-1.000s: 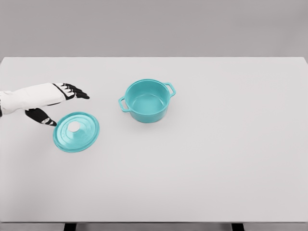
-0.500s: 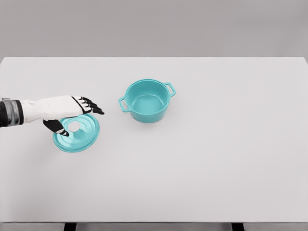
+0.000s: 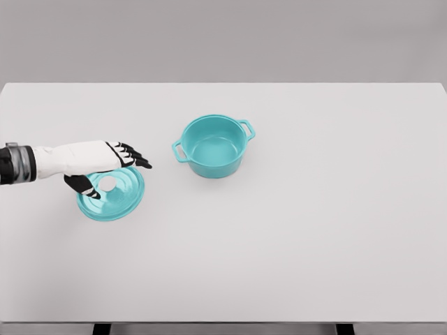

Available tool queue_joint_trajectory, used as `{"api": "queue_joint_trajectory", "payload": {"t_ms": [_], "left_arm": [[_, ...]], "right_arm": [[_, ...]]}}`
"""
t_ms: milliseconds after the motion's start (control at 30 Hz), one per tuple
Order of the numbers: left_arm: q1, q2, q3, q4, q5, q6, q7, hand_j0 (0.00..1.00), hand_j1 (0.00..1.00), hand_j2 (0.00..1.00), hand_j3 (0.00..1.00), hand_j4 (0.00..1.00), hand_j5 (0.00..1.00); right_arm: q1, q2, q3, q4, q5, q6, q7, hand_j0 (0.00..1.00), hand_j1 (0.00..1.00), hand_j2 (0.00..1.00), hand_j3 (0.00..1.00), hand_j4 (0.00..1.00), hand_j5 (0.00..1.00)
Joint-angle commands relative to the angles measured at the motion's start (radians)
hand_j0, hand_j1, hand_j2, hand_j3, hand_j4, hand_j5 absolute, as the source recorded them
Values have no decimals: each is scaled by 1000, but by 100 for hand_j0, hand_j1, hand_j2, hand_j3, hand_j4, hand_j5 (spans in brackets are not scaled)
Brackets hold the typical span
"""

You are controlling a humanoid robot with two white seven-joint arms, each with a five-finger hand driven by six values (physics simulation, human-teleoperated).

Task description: Cover the pot with left arm

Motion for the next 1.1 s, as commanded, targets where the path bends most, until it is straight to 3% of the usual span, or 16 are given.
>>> {"api": "queue_joint_trajectory", "payload": {"t_ms": [0,67,167,733,933,1067], "left_arm": [[0,1,-1,0,6,2,2,100,100,100,100,100,100],[2,1,1,-2,4,2,0,100,100,100,100,100,100],[2,1,-1,-2,4,2,0,82,82,82,82,82,82],[11,24,-5,24,-17,2,2,79,79,79,79,79,79],[12,24,-36,23,-2,2,5,42,42,42,42,42,42],[12,26,-48,26,-5,2,5,41,41,41,41,41,41]], "right_arm": [[0,0,0,0,0,0,0,100,100,100,100,100,100],[0,0,0,0,2,0,0,100,100,100,100,100,100],[0,0,0,0,0,0,0,100,100,100,100,100,100],[0,0,0,0,0,0,0,100,100,100,100,100,100],[0,0,0,0,0,0,0,100,100,100,100,100,100],[0,0,0,0,0,0,0,100,100,100,100,100,100]]}}
